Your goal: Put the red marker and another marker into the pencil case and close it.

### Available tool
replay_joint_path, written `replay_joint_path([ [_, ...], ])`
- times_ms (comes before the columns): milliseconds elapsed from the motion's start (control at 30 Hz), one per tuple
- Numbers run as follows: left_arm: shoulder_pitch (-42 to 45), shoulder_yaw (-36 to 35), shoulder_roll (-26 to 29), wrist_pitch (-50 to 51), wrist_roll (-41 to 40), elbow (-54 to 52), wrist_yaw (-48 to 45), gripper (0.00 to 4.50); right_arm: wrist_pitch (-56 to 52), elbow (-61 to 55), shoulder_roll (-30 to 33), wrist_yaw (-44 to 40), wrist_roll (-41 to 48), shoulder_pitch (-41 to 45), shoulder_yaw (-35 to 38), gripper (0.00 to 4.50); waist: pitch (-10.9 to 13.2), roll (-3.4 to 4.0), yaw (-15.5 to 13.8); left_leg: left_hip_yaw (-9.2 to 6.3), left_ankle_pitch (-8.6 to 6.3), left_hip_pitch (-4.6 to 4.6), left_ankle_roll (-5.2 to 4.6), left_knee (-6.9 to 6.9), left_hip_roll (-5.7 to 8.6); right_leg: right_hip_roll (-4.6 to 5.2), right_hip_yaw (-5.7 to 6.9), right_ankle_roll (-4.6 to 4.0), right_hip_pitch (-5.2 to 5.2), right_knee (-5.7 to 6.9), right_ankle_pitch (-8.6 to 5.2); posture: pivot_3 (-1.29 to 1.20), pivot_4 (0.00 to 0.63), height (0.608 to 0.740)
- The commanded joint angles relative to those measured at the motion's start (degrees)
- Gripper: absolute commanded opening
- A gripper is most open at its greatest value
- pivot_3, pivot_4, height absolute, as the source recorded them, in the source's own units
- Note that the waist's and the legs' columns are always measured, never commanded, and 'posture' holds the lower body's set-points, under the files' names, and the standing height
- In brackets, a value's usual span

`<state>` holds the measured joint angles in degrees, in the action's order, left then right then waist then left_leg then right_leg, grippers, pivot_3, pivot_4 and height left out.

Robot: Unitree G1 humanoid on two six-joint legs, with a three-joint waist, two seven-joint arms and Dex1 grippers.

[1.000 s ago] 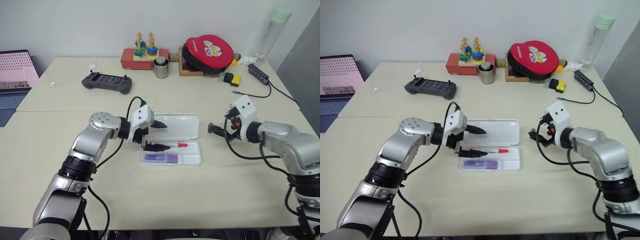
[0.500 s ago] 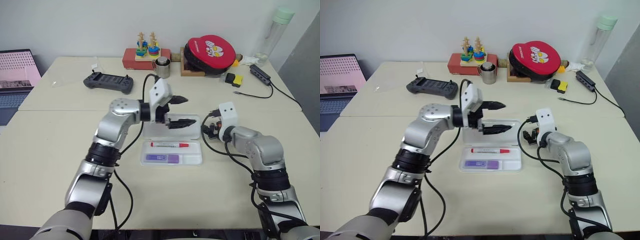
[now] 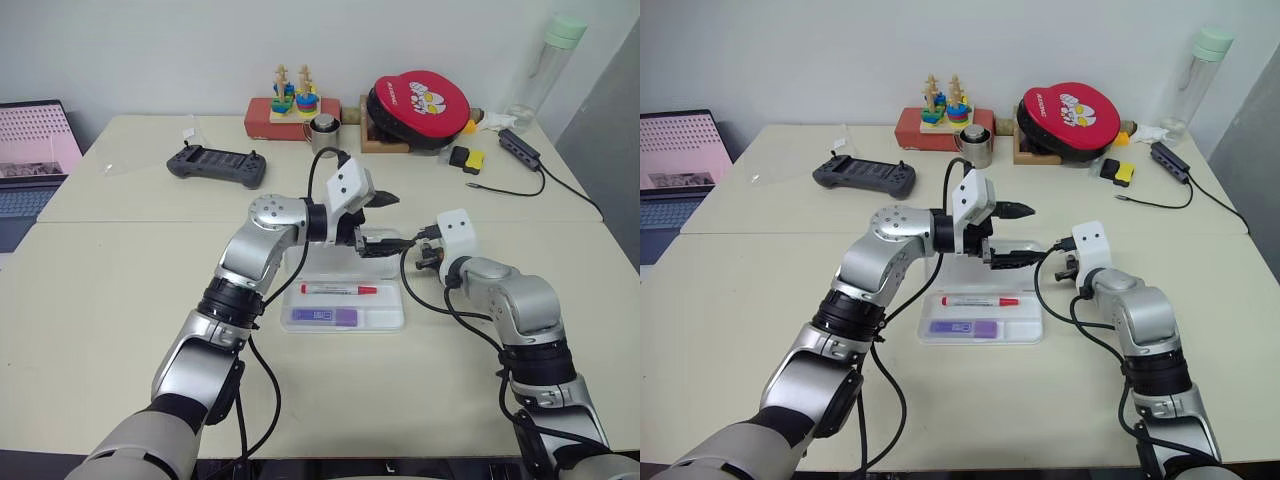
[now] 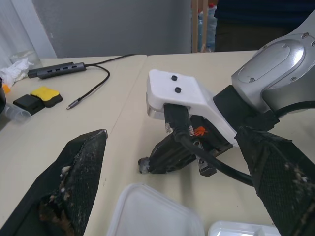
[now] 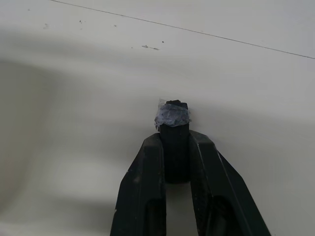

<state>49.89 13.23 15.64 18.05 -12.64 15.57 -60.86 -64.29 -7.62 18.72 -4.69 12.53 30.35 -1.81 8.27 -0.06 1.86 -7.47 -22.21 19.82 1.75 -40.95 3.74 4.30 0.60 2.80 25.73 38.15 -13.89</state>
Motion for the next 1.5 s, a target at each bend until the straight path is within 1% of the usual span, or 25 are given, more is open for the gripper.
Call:
replay_joint_path([
  [33, 1.2, -0.9, 0.4, -0.8, -0.3, -1.4, -0.1, 4.50, 2.9, -3.2, 1.6, -3.5, 0.9, 0.2, 2.1, 0.31, 0.0, 0.00, 0.0, 0.00, 0.00, 0.00, 0.00, 0.00, 0.00, 0.00, 0.00, 0.00, 0.00, 0.00, 0.00, 0.00, 0.150, 0.740],
  [67, 1.1, -1.7, 0.8, 0.1, -1.1, -1.9, -0.2, 4.50, 3.6, -3.9, 2.5, -4.9, 1.5, 0.4, 2.8, 0.31, 0.0, 0.00, 0.0, 0.01, 0.00, 0.00, 0.00, 0.00, 0.00, 0.00, 0.00, 0.00, 0.01, 0.00, 0.00, 0.00, 0.150, 0.740],
  [133, 0.4, -3.6, 2.5, 1.7, -2.7, -3.3, -0.7, 4.50, 4.4, -6.1, 5.0, -10.3, 5.0, 1.0, 5.6, 0.31, 0.0, 0.01, 0.0, 0.02, 0.00, 0.00, 0.00, 0.00, 0.00, -0.01, 0.01, 0.00, 0.01, 0.00, 0.00, 0.00, 0.150, 0.740],
  [300, -4.9, -8.9, 10.3, 5.5, -7.9, -9.7, -4.7, 4.50, 8.9, -14.9, 16.6, -31.7, 16.5, -1.4, 9.6, 0.31, 0.0, 0.05, 0.2, 0.04, 0.00, 0.00, 0.00, 0.04, -0.03, -0.02, 0.01, 0.00, 0.04, -0.02, 0.00, 0.00, 0.150, 0.740],
  [367, -7.7, -10.8, 13.4, 6.5, -10.3, -12.1, -6.7, 4.50, 10.1, -19.2, 20.6, -39.3, 20.4, -3.6, 8.3, 0.31, 0.0, 0.03, 0.4, 0.03, 0.00, -0.04, 0.00, 0.13, -0.09, -0.07, 0.01, 0.00, 0.05, -0.06, 0.00, 0.00, 0.150, 0.740],
  [433, -12.3, -11.4, 18.5, 8.0, -11.9, -15.7, -10.7, 4.50, 9.9, -22.6, 24.2, -44.7, 22.1, -5.2, 3.6, 0.31, 0.0, 0.03, 0.6, -0.01, 0.00, -0.05, 0.00, 0.15, -0.16, -0.15, 0.04, 0.00, 0.02, -0.15, 0.00, 0.00, 0.150, 0.740],
  [500, -15.3, -11.2, 21.8, 7.9, -12.2, -18.2, -12.7, 4.50, 10.6, -23.6, 26.4, -47.0, 21.3, -5.7, -0.3, 0.31, 0.0, 0.02, 0.6, -0.04, 0.00, -0.12, 0.00, 0.14, -0.21, -0.16, 0.03, 0.00, -0.08, -0.14, 0.00, 0.00, 0.150, 0.740],
  [600, -18.5, -11.5, 24.3, 8.5, -13.5, -21.4, -14.0, 4.50, 12.4, -23.1, 28.3, -48.6, 18.1, -5.8, -5.9, 0.31, 0.0, 0.02, 0.0, -0.07, 0.00, -0.09, 0.00, 0.02, -0.13, -0.12, 0.03, 0.00, -0.14, -0.16, 0.00, 0.00, 0.150, 0.740],
  [700, -20.5, -11.2, 25.9, 9.5, -14.3, -23.6, -14.4, 4.50, 14.1, -21.5, 28.7, -48.5, 14.6, -5.7, -10.9, 0.31, 0.0, -0.02, -0.6, -0.18, 0.00, -0.09, 0.00, -0.02, -0.10, -0.08, 0.05, 0.01, -0.22, -0.22, 0.00, 0.00, 0.150, 0.740],
  [867, -21.6, -10.9, 25.2, 10.0, -14.9, -25.2, -12.3, 4.50, 15.7, -18.7, 28.7, -48.6, 11.1, -5.2, -15.0, 0.31, 0.0, -0.04, -0.6, -0.22, 0.00, -0.07, 0.00, 0.01, -0.10, -0.06, 0.06, 0.01, -0.21, -0.24, 0.00, 0.00, 0.150, 0.740],
  [1100, -21.8, -10.2, 24.3, 10.4, -14.8, -25.9, -10.6, 4.50, 16.8, -15.9, 27.5, -48.8, 8.8, -4.5, -16.7, 0.31, 0.0, -0.04, -0.4, -0.19, 0.00, -0.08, 0.00, 0.02, -0.13, -0.06, 0.06, 0.01, -0.20, -0.24, 0.00, 0.00, 0.150, 0.740],
  [1133, -21.7, -10.2, 24.1, 10.4, -14.9, -25.9, -10.2, 4.50, 16.8, -15.5, 27.0, -48.7, 8.9, -4.2, -16.4, 0.99, 0.0, -0.04, -0.4, -0.19, 0.00, -0.08, 0.00, 0.02, -0.13, -0.07, 0.05, 0.01, -0.20, -0.24, 0.00, 0.00, 0.150, 0.740],
  [1167, -21.5, -10.2, 23.7, 10.3, -14.8, -25.8, -9.7, 4.50, 16.8, -15.2, 26.5, -48.8, 9.1, -4.0, -16.3, 1.04, 0.0, -0.04, -0.4, -0.20, 0.00, -0.08, 0.00, 0.02, -0.13, -0.06, 0.06, 0.01, -0.20, -0.24, 0.00, 0.00, 0.150, 0.740],
  [1233, -21.2, -10.2, 23.2, 10.2, -14.6, -25.5, -8.9, 4.50, 16.8, -14.7, 26.1, -49.0, 8.9, -3.7, -16.2, 1.54, 0.0, -0.04, -0.4, -0.18, 0.00, -0.08, 0.00, 0.02, -0.13, -0.06, 0.06, 0.01, -0.20, -0.24, 0.00, 0.00, 0.150, 0.740],
  [1300, -21.0, -10.4, 22.6, 10.3, -14.5, -25.3, -7.9, 4.50, 17.1, -14.0, 25.7, -49.0, 8.5, -3.2, -16.4, 1.88, 0.0, -0.04, -0.4, -0.21, 0.00, -0.08, 0.00, 0.02, -0.13, -0.06, 0.06, 0.01, -0.20, -0.24, 0.00, 0.00, 0.150, 0.740],
  [1333, -20.9, -10.5, 22.4, 10.3, -14.5, -25.2, -7.4, 4.50, 17.1, -13.8, 25.5, -49.0, 8.5, -2.9, -16.3, 2.24, 0.0, -0.04, -0.4, -0.21, 0.00, -0.08, 0.00, 0.02, -0.13, -0.06, 0.06, 0.01, -0.20, -0.25, 0.00, 0.00, 0.150, 0.740],
  [1400, -21.0, -10.5, 22.2, 10.4, -14.6, -25.4, -7.0, 4.50, 17.0, -13.6, 25.3, -49.2, 8.9, -2.5, -16.0, 2.55, 0.0, -0.04, -0.4, -0.21, 0.00, -0.08, 0.00, 0.02, -0.12, -0.06, 0.06, 0.01, -0.20, -0.25, 0.00, 0.00, 0.150, 0.740],
  [1433, -21.3, -10.7, 22.1, 10.6, -14.8, -25.7, -6.4, 4.50, 17.1, -13.8, 25.0, -49.6, 9.9, -2.2, -14.9, 2.83, 0.0, -0.03, -0.4, -0.20, 0.00, -0.08, 0.00, 0.02, -0.13, -0.06, 0.05, 0.01, -0.20, -0.24, 0.00, 0.00, 0.150, 0.740],
  [1500, -22.2, -11.5, 22.2, 11.1, -15.0, -26.5, -4.9, 4.50, 17.1, -14.0, 23.6, -50.2, 13.0, -1.2, -11.5, 3.19, 0.0, -0.03, -0.3, -0.20, 0.00, -0.08, 0.00, 0.02, -0.13, -0.06, 0.05, 0.01, -0.20, -0.24, 0.00, 0.00, 0.150, 0.740],
])
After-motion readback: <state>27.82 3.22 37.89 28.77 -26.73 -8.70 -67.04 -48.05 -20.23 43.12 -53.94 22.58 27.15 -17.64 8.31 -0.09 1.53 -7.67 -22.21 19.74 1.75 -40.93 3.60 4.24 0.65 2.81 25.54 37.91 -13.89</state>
